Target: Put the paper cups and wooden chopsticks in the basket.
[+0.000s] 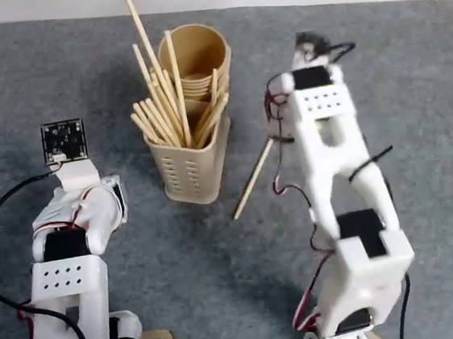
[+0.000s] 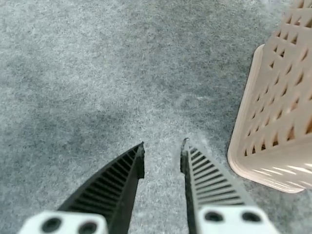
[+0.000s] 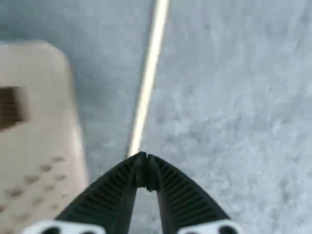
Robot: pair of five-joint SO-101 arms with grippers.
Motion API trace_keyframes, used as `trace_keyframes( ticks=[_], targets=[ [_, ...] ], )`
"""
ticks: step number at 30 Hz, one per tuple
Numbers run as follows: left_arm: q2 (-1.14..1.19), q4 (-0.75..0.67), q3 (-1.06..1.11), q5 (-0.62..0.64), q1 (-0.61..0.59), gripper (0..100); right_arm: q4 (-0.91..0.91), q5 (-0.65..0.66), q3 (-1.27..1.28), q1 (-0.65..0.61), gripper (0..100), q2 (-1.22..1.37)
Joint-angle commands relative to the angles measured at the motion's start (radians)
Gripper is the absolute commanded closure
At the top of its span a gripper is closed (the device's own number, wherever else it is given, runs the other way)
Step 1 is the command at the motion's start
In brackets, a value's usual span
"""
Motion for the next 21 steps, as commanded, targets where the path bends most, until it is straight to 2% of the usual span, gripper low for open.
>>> trace_keyframes(
  ticks=[1, 6, 13, 21],
  targets=[
    [-0.016, -0.017, -0.004, 0.006, -0.008, 85, 0.015, 0.008, -0.044, 0.008, 99.5, -0.15],
    [-0.016, -0.017, -0.004, 0.006, -0.008, 85, -0.015, 0.008, 0.042, -0.027, 96.7, -0.102],
    [-0.016, -0.017, -0.004, 0.006, -0.008, 85, -0.11, 0.006, 0.088, -0.125, 78.0, 0.099],
    [-0.016, -0.017, -0.004, 0.006, -0.008, 85, -0.153, 0.006, 0.091, -0.163, 77.1, 0.234]
  ],
)
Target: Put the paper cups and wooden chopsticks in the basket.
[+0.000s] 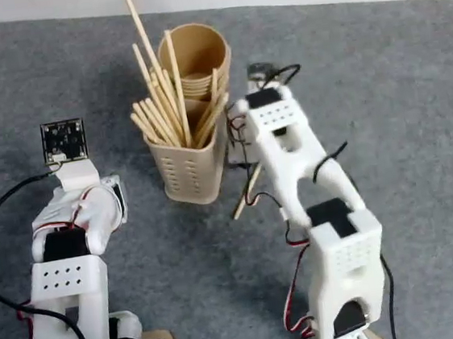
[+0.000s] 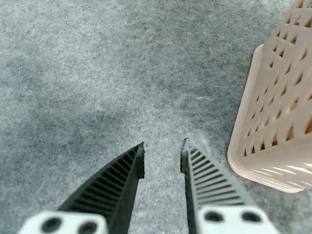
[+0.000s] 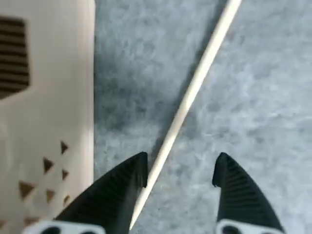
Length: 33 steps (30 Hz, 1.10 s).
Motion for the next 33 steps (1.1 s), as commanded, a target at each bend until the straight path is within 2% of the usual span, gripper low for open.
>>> trace_keyframes(
  ticks=[1, 7, 9, 12, 14, 22, 28, 33],
  targets=[
    [-0.016, -0.017, -0.004, 0.006, -0.01, 85, -0.033, 0.006, 0.005, -0.002, 77.1, 0.013],
    [-0.016, -0.017, -0.004, 0.006, -0.01, 85, -0.051, 0.012, 0.005, 0.005, 78.7, 0.062],
    [-0.016, -0.017, -0.004, 0.006, -0.01, 85, -0.048, 0.012, 0.004, 0.005, 85.0, 0.084],
    [-0.016, -0.017, -0.004, 0.006, -0.01, 85, -0.045, 0.014, 0.001, 0.005, 99.8, 0.104],
    [-0.016, -0.017, -0.004, 0.006, -0.01, 85, -0.044, 0.014, 0.005, 0.005, 97.2, 0.104],
    [-0.016, -0.017, -0.004, 0.006, -0.01, 85, 0.044, 0.009, 0.004, 0.005, 99.5, 0.054],
    [-0.016, -0.017, -0.002, 0.006, -0.004, 85, 0.038, 0.008, 0.021, 0.042, 99.5, -0.108],
    [-0.016, -0.017, -0.002, 0.006, -0.004, 85, -0.024, 0.008, 0.15, 0.05, 99.4, -0.312]
  ],
)
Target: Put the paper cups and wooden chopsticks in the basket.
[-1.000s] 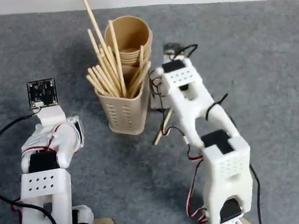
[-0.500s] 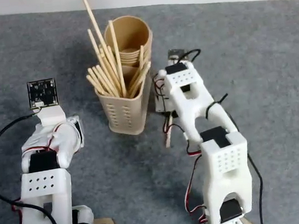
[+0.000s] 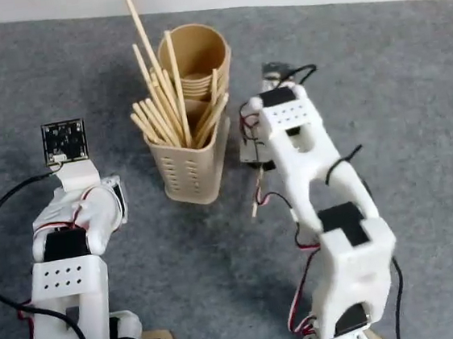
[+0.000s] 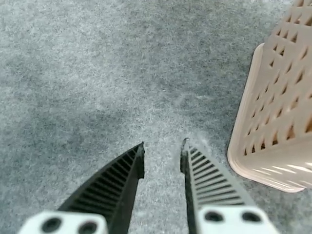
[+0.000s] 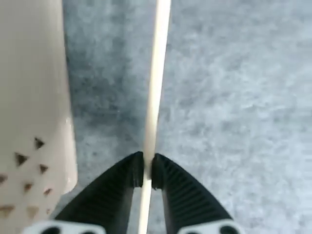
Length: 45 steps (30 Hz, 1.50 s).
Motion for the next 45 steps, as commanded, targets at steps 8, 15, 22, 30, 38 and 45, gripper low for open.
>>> trace_keyframes(
  ticks=[8, 15, 22, 30, 38, 45],
  targets=[
    [-0.016, -0.018, -0.005, 0.006, -0.002, 85, -0.251, 0.006, 0.415, 0.012, 99.4, -0.567],
    [-0.016, -0.018, -0.005, 0.006, -0.005, 85, -0.389, 0.008, 0.628, 0.012, 99.4, -0.871],
    [-0.015, -0.018, -0.005, 0.006, -0.005, 85, -0.479, 0.008, 0.697, 0.012, 99.4, -1.09],
    [-0.015, -0.018, -0.005, 0.006, -0.005, 85, -0.576, 0.008, 0.707, 0.007, 99.4, -1.135],
    [-0.015, -0.018, -0.005, 0.006, -0.005, 85, -0.621, 0.008, 0.67, -0.024, 99.4, -1.138],
    [-0.015, -0.018, -0.005, 0.006, -0.007, 85, -0.679, 0.008, 0.615, -0.131, 99.4, -1.133]
  ],
)
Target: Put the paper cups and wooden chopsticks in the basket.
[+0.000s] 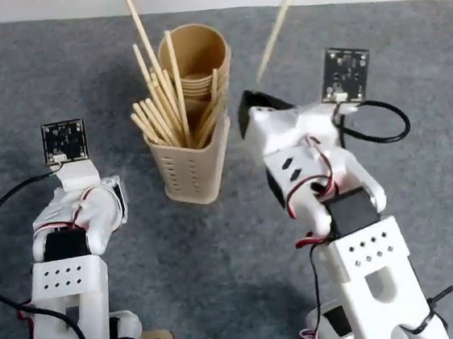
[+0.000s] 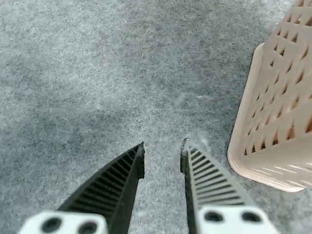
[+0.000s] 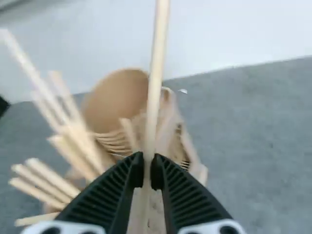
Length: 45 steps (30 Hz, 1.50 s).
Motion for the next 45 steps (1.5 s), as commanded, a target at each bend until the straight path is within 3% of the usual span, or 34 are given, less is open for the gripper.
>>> trace_keyframes(
  ticks=[1, 10, 19, 24, 32, 36, 41, 45],
  targets=[
    [-0.015, -0.018, -0.005, 0.006, -0.008, 85, -0.051, 0.008, -0.05, -0.041, 99.4, -0.021],
    [-0.015, -0.018, -0.005, 0.006, -0.008, 85, -0.314, 0.009, -0.045, -0.044, 99.4, -0.01],
    [-0.013, -0.018, -0.005, 0.006, -0.01, 85, -0.384, 0.009, -0.047, -0.05, 99.2, 0.222],
    [-0.013, -0.018, -0.005, 0.006, -0.01, 85, -0.335, 0.009, -0.042, -0.09, 96.4, 0.213],
    [-0.013, -0.018, -0.005, 0.006, -0.01, 85, -0.054, 0.009, -0.048, -0.171, 64.1, 0.142],
    [-0.015, -0.018, -0.007, 0.006, -0.01, 85, -0.035, 0.018, -0.048, -0.168, 63.1, 0.091],
    [-0.015, -0.037, -0.016, 0.006, -0.005, 85, -0.035, 0.189, -0.073, -0.216, 63.1, 0.042],
    [-0.01, -0.046, -0.015, 0.006, -0.008, 85, 0.012, 0.195, -0.143, -0.254, 63.1, 0.045]
  ],
)
